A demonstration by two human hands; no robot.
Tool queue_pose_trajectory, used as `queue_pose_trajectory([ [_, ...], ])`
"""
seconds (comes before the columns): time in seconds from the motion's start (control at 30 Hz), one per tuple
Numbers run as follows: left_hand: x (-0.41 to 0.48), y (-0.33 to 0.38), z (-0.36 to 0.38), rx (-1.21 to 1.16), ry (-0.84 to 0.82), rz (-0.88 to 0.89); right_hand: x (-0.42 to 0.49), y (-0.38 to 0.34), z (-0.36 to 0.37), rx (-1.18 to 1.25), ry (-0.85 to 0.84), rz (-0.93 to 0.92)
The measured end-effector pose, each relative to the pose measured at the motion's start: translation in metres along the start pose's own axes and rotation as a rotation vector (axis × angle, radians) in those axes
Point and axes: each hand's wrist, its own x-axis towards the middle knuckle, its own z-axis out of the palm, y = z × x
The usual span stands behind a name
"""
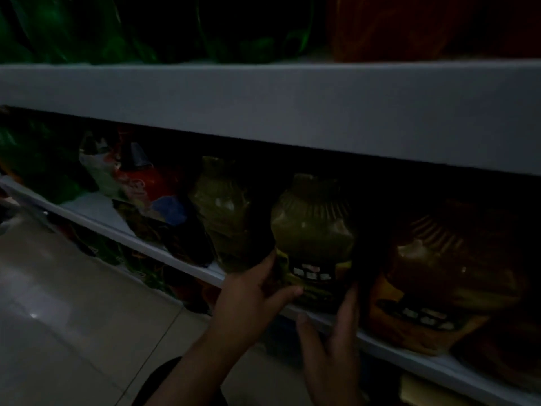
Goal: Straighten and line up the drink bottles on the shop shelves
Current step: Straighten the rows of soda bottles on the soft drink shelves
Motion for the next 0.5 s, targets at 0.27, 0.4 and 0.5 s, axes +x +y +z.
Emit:
queue_pose_trajectory([
  [0.27,-0.017,-0.043,-0.022,-0.116,0.462,-0.14,-0.041,-0.012,0.028,-0.136,0.171,-0.385],
  [0.4,-0.01,-0.056,-0.037,-0.231,0.46,-0.215,-0.036,-0.027,0.064,-0.044,-0.204,-0.294],
  [0.5,-0.009,-0.057,-0.042,-0.194,0.392,-0.199,-0.024,-0.025,0.091,-0.013,-0.26,-0.199],
])
